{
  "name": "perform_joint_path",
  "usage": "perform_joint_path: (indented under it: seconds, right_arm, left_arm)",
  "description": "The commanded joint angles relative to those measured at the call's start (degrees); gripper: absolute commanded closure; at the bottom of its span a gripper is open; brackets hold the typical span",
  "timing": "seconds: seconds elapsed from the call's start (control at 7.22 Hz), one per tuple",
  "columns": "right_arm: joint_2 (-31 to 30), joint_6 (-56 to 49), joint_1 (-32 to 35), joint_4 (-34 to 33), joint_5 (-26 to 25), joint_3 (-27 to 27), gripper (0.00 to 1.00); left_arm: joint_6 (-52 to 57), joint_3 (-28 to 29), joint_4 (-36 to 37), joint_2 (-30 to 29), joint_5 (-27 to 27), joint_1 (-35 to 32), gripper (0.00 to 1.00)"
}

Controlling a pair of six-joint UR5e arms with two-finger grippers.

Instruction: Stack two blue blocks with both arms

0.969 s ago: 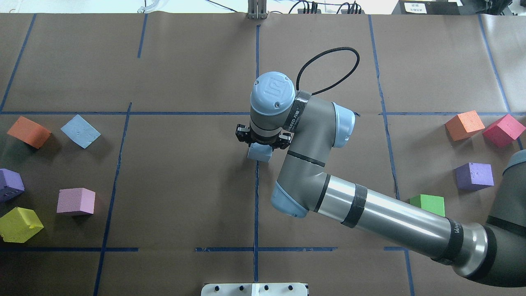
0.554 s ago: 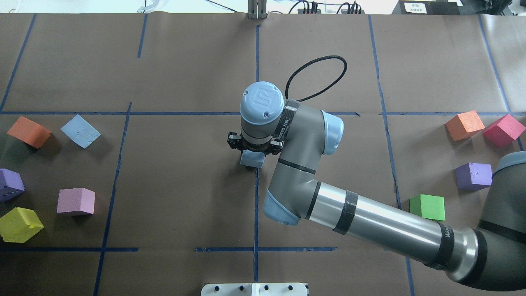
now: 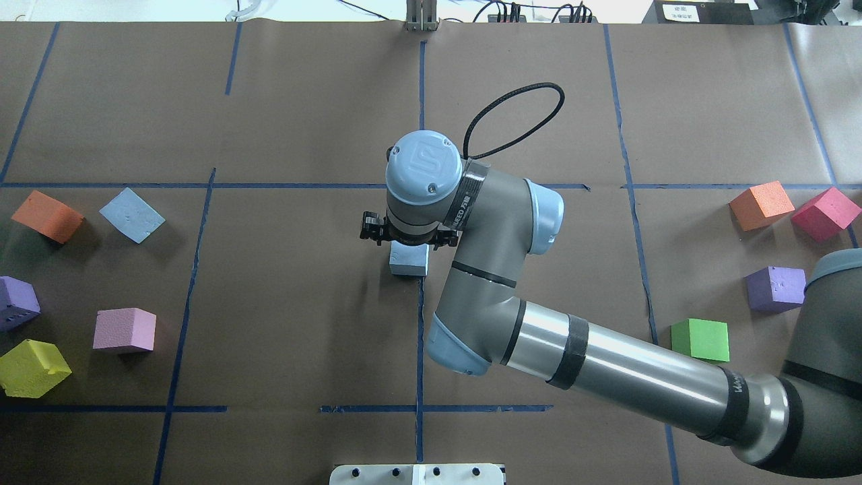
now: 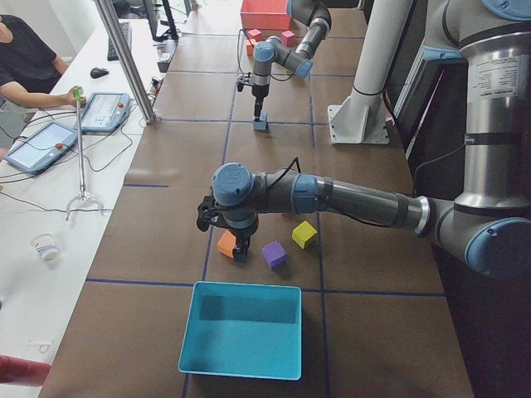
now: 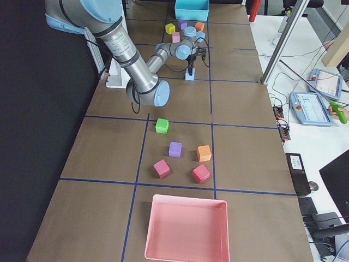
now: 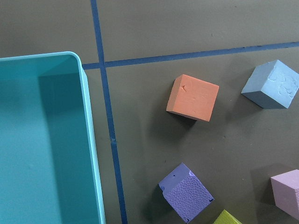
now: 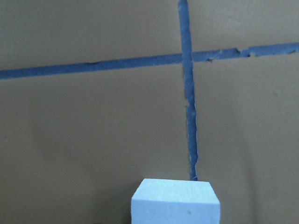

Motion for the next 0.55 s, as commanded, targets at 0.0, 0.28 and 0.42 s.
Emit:
perform_joint_path:
  seconds: [0.0,0.28,0.42]
  right_arm:
    - [-10.2,-0.1,7.0,-8.5,3.3,25.1,0.00]
    - [-23.3,-0.2,16.6,-8.4,12.2,35.4,0.00]
    - [-27.0,-4.4,19.1,-8.1,12.9,35.5,0.00]
  left_arm:
    - [-3.6,0.0,-7.0,-0.4,0.1,3.2,0.00]
    - [-7.1,1.8,-17.9,-3.6,4.8,14.1,0.00]
    - [-7.3,2.1,-18.3,-6.1,8.8,19.7,0.00]
